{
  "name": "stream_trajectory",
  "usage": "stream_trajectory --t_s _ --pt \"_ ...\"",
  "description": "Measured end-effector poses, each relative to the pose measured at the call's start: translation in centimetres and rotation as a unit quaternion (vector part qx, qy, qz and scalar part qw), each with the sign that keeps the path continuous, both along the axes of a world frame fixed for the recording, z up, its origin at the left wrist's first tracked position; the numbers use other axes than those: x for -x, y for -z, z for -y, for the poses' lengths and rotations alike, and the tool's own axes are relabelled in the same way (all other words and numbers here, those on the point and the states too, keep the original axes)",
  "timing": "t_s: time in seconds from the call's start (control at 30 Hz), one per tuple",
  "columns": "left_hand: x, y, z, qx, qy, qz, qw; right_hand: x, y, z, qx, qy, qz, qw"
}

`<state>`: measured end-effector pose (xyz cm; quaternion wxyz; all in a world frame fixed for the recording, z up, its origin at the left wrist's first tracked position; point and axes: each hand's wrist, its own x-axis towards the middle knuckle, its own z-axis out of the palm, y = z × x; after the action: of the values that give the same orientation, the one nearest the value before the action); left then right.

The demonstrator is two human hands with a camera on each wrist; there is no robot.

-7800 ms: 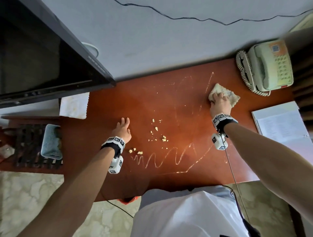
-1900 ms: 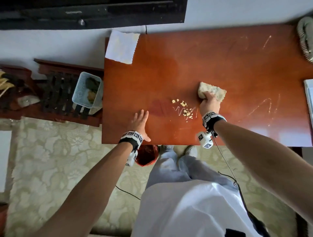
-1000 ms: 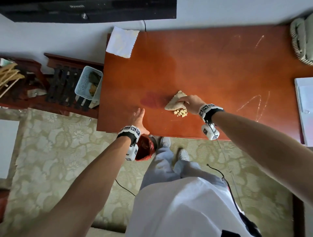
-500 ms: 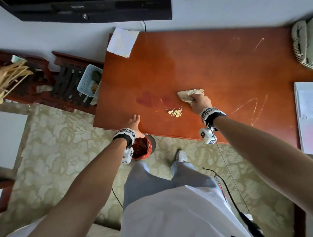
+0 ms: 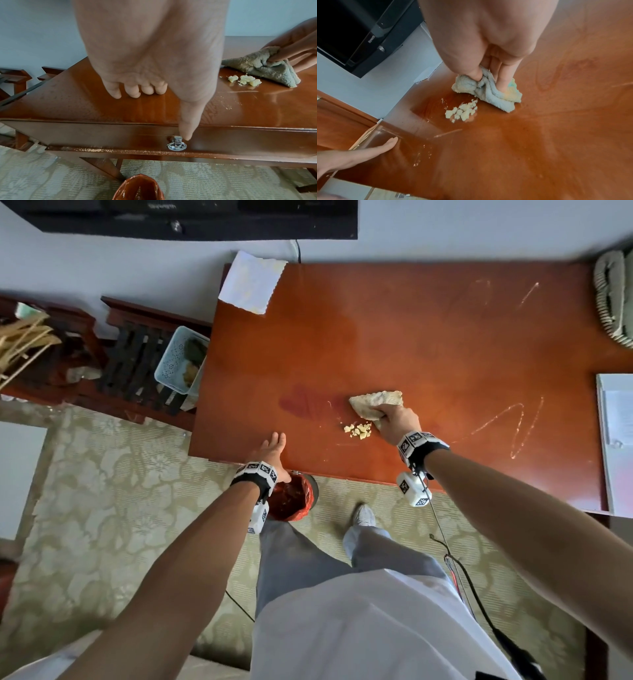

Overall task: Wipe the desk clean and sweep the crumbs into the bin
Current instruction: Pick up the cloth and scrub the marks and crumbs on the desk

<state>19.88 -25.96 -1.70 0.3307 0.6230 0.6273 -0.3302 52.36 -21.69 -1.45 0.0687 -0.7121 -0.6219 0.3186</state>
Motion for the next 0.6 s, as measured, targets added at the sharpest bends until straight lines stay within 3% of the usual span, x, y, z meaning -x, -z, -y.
stream_trajectory --t_s 0.23,0.6 --pt "0.4 -0.4 -0.1 -0.014 0.023 0.009 1.0 2.4 -0.1 1.8 0.013 0.001 -0.008 1.0" --pt "1.9 -1.0 0.0 -0.034 0.06 0.05 0.996 7.1 0.2 4.0 -0.004 0.078 -0.006 0.997"
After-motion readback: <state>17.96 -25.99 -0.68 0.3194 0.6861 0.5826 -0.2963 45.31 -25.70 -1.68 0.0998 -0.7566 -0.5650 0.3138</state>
